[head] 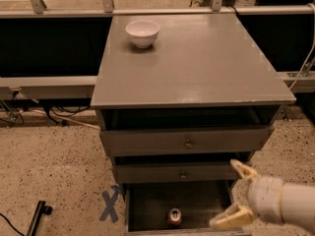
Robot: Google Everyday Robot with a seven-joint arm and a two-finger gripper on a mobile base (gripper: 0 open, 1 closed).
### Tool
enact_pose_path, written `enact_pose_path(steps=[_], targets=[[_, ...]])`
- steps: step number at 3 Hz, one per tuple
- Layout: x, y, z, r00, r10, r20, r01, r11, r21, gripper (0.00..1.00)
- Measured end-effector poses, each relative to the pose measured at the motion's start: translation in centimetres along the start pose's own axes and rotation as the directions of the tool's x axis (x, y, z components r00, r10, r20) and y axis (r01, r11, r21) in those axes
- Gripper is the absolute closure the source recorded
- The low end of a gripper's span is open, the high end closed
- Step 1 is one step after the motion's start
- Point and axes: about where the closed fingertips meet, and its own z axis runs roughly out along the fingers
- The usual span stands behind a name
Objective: Pick coke can from bottom drawer and place on counter
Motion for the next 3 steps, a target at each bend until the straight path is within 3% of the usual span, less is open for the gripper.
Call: enact_pose_path(steps=[1,2,3], targets=[[6.1,0.8,3.2,0.996,0.053,0.072,-0.06,0.9944,0.088,0.0],[8.5,-0.5,4.1,0.994,0.077,0.072,-0.087,0.9856,0.145,0.0],[9.2,-1.4,5.0,0.995,0.068,0.071,-0.077,0.9865,0.144,0.0]])
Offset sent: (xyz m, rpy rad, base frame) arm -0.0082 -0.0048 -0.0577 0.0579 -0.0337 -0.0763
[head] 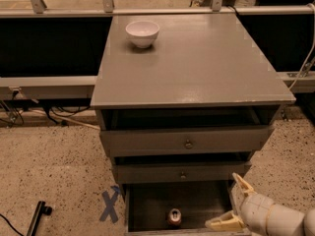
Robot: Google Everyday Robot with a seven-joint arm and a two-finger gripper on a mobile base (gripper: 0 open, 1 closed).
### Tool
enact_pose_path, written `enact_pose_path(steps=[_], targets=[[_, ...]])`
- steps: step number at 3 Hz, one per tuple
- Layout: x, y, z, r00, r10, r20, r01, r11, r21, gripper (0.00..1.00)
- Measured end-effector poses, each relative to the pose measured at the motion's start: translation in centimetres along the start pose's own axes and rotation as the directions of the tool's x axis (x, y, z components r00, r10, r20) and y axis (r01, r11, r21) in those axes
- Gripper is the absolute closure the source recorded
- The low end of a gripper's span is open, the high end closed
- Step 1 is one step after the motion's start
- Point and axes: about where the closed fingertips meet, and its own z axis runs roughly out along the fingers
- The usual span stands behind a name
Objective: Pick coke can from bottom drawer and place on counter
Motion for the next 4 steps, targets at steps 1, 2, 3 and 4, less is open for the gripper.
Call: enact_pose_path(steps=[1,2,3,4], targets=[[3.5,-2.6,3.8,1.0,-0.001,0.0,0.001,0.9989,0.047,0.0],[7.0,-5.5,7.2,0.997,-0.067,0.024,0.063,0.9878,0.142,0.0],[11.7,-5.6,10.8,0.992,-0.116,0.054,0.107,0.9821,0.155,0.0],[13.2,-4.1,12.5,0.994,-0.079,0.076,0.068,0.9884,0.136,0.0]])
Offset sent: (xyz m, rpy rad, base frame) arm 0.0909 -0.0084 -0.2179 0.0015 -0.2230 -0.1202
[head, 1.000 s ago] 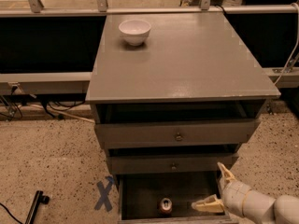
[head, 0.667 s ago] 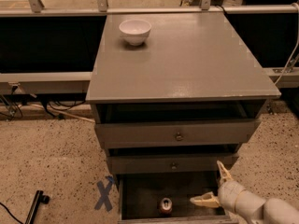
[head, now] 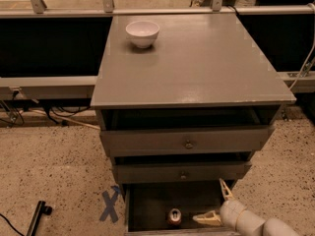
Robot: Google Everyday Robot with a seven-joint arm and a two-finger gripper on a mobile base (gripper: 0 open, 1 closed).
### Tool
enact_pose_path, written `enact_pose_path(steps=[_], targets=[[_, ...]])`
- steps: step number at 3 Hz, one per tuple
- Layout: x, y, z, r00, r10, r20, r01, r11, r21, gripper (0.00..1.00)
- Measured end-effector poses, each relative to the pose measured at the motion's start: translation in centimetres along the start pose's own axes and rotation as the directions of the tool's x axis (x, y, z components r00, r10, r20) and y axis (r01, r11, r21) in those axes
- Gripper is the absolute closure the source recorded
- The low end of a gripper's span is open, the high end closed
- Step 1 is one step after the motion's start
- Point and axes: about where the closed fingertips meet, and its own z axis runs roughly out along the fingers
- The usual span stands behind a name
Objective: Pick coke can from bottom drawer and place on counter
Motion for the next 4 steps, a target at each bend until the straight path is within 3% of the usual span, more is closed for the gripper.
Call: enact_pose_path(steps=[1,2,3,4], targets=[[0.0,0.0,0.0,1.0,0.0,0.0,0.0,1.0,0.0,0.0],[2.2,1.2,1.9,0.999,-0.006,0.047,0.007,0.9994,-0.035,0.0],[7.9,2.5,4.7,0.989,-0.005,0.149,0.018,0.9963,-0.084,0.0],[7.7,2.6,4.6,0.989,-0.007,0.145,0.019,0.9963,-0.084,0.0]])
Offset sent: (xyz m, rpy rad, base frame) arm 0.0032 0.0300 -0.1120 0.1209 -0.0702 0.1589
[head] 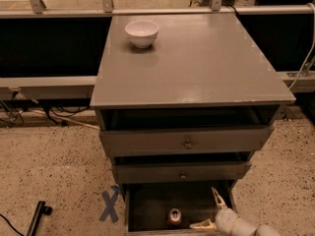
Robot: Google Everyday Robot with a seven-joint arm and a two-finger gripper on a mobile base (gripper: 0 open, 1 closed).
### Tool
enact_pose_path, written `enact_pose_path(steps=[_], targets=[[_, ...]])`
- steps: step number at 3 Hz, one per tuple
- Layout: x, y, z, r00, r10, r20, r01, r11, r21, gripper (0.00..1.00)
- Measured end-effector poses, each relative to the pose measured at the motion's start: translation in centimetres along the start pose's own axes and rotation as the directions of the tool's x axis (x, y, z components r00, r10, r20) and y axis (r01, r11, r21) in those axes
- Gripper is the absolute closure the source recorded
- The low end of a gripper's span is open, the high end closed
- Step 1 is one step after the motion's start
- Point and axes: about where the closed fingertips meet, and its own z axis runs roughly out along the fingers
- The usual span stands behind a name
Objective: Pick coke can from bottom drawer and place on counter
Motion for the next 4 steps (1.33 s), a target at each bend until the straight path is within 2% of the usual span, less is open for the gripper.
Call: enact_pose_path(steps=[1,2,4], targets=[[1.1,0.7,1.5,1.0,0.015,-0.013,-0.015,0.9982,-0.058,0.0],[3.1,3.3,4.9,0.999,0.018,-0.051,-0.027,0.9855,-0.167,0.0],[4.7,6.2,8.7,0.998,0.022,-0.06,-0.037,0.963,-0.267,0.0]])
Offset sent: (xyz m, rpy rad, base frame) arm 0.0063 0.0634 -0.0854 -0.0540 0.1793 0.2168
